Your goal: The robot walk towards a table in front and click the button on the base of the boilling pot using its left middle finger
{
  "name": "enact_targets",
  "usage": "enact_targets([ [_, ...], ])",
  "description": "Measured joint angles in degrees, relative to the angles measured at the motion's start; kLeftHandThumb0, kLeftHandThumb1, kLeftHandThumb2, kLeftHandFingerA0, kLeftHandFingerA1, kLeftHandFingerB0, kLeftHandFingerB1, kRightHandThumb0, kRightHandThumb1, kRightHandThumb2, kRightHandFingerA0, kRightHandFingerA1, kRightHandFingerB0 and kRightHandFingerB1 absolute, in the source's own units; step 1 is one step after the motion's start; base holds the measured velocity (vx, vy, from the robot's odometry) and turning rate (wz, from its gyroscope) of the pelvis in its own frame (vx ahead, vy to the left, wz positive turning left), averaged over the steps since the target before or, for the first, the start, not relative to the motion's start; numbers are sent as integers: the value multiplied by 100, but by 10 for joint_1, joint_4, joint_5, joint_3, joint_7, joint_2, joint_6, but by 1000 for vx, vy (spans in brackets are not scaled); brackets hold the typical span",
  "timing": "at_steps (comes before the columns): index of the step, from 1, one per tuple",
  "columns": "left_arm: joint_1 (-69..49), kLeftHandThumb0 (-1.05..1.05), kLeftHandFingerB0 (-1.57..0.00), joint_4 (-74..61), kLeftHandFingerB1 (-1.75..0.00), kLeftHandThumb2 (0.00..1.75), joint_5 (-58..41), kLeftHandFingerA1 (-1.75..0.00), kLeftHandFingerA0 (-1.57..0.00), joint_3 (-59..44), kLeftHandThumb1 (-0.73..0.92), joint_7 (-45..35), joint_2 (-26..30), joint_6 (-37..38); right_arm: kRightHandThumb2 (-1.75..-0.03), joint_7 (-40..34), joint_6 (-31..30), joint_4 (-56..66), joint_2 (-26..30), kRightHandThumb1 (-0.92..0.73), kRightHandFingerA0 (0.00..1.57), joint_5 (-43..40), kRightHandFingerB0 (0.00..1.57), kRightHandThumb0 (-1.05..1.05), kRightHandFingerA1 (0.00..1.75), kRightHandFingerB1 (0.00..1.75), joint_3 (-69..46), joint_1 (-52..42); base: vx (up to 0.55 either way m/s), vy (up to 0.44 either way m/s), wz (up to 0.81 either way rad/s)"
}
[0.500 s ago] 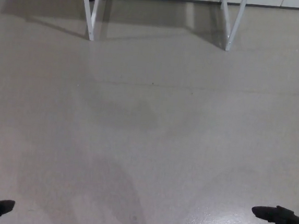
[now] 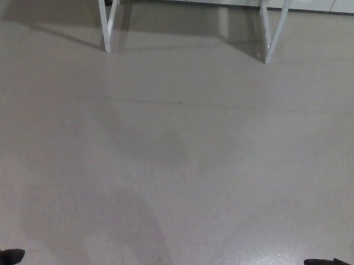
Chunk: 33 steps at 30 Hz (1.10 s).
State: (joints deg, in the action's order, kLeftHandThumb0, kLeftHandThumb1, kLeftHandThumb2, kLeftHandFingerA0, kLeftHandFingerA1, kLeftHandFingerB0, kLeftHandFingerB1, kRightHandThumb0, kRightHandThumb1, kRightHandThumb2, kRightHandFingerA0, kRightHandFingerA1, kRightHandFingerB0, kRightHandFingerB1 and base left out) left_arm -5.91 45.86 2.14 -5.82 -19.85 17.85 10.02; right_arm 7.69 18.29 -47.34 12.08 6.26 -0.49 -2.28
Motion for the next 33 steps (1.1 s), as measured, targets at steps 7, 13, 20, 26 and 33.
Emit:
enact_targets([
  [7,-14,-25,-30,6,-31,55,0,-35,-38,9,49,-1,3,11,-53,2,16,-6,0,-47,63,1,47,-19,49,43,2,-17,0,0,0],
  [13,-46,-25,-29,3,-31,54,0,-35,-38,12,49,-1,4,18,-53,-1,26,-16,0,-47,62,6,47,-18,48,43,10,-40,0,0,0],
  [20,-52,-24,-30,11,-32,55,1,-36,-39,21,49,1,8,31,-53,-4,38,-25,3,-47,63,8,46,-17,48,42,16,-56,-108,-24,9],
  [26,-64,-23,-29,14,-31,54,1,-36,-38,25,49,0,7,35,-53,-11,44,-32,9,-47,61,13,44,-20,48,42,22,-61,31,95,-10],
  [33,-56,-24,-29,18,-31,55,1,-36,-38,26,50,4,19,37,-53,-15,52,-34,6,-46,63,21,47,-18,47,42,34,-61,179,270,-14],
])
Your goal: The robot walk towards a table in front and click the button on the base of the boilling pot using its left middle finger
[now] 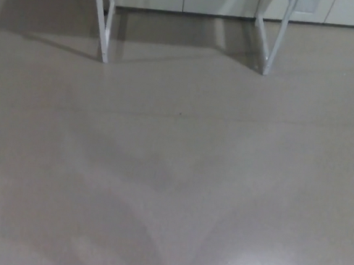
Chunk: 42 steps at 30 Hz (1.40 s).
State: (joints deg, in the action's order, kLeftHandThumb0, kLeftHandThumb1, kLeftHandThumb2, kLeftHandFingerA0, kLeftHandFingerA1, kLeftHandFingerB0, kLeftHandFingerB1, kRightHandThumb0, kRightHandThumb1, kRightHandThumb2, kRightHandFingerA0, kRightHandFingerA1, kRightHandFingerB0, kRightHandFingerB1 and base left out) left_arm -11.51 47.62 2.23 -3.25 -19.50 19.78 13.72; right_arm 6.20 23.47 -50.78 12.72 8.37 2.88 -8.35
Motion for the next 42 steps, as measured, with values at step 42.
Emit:
enact_targets([
  [42,10,-27,-31,27,-32,54,25,-37,-43,38,48,26,22,11,-53,-36,10,-40,6,-47,67,35,49,-19,48,42,42,24,284,0,3],
])
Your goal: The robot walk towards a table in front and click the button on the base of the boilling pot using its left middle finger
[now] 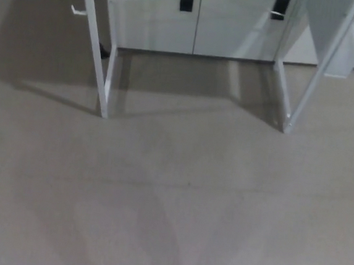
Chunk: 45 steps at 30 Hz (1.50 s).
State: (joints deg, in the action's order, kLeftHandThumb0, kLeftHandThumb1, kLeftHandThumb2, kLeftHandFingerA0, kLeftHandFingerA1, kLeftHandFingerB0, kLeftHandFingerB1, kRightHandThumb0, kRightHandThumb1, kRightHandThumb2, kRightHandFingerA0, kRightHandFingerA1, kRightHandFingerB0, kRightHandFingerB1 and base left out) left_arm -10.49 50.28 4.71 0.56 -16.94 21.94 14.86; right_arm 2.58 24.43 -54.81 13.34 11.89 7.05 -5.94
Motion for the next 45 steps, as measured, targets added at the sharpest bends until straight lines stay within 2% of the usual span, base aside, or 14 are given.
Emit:
enact_targets([
  [13,12,-25,-30,23,-32,54,8,-38,-42,9,48,1,-2,13,-53,-5,4,-13,7,-47,67,3,49,-18,47,42,7,11,358,-48,-11],
  [18,9,-25,-31,22,-31,55,12,-36,-41,12,51,5,3,20,-54,-6,8,-13,4,-49,66,5,49,-18,47,42,12,4,318,224,-4],
  [24,-1,-25,-31,22,-31,55,17,-36,-41,17,50,11,7,26,-54,-7,10,-16,5,-48,65,13,51,-20,46,42,17,-3,161,96,1],
  [32,6,-26,-30,28,-31,55,22,-36,-41,29,51,18,8,26,-55,-9,8,-19,6,-51,72,19,55,-21,49,43,24,10,122,-109,0],
  [45,5,-25,-30,32,-31,55,35,-36,-42,47,51,24,8,41,-54,-9,5,-14,17,-49,68,24,50,-21,47,42,28,11,133,-65,-5],
])
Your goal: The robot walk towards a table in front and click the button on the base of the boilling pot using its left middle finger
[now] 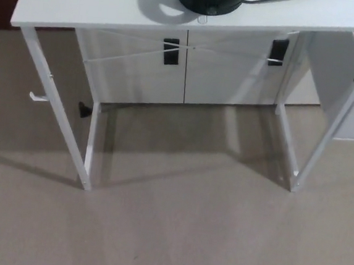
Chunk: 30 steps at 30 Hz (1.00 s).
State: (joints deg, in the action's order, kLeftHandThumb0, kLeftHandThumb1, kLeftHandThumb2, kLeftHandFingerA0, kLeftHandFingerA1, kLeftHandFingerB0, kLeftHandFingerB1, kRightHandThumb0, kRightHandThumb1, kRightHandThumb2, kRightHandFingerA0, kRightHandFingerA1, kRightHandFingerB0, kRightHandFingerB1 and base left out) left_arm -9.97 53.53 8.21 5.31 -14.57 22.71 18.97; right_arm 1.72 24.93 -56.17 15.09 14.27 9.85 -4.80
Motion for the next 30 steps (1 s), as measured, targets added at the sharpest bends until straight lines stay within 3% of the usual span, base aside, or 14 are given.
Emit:
enact_targets([
  [9,-6,-27,-29,11,-31,55,5,-36,-41,4,50,6,4,6,-54,-1,0,-3,-2,-49,67,6,52,-22,47,42,9,-2,114,42,8],
  [22,-18,-26,-29,24,-31,55,19,-36,-40,16,49,20,-1,25,-54,-2,4,-7,8,-49,68,12,50,-21,47,42,8,-17,125,-207,1],
  [30,-32,-29,-28,12,-31,55,17,-37,-40,6,49,15,-2,28,-54,-5,4,-6,7,-48,66,14,49,-26,47,42,10,-26,187,62,-6],
])
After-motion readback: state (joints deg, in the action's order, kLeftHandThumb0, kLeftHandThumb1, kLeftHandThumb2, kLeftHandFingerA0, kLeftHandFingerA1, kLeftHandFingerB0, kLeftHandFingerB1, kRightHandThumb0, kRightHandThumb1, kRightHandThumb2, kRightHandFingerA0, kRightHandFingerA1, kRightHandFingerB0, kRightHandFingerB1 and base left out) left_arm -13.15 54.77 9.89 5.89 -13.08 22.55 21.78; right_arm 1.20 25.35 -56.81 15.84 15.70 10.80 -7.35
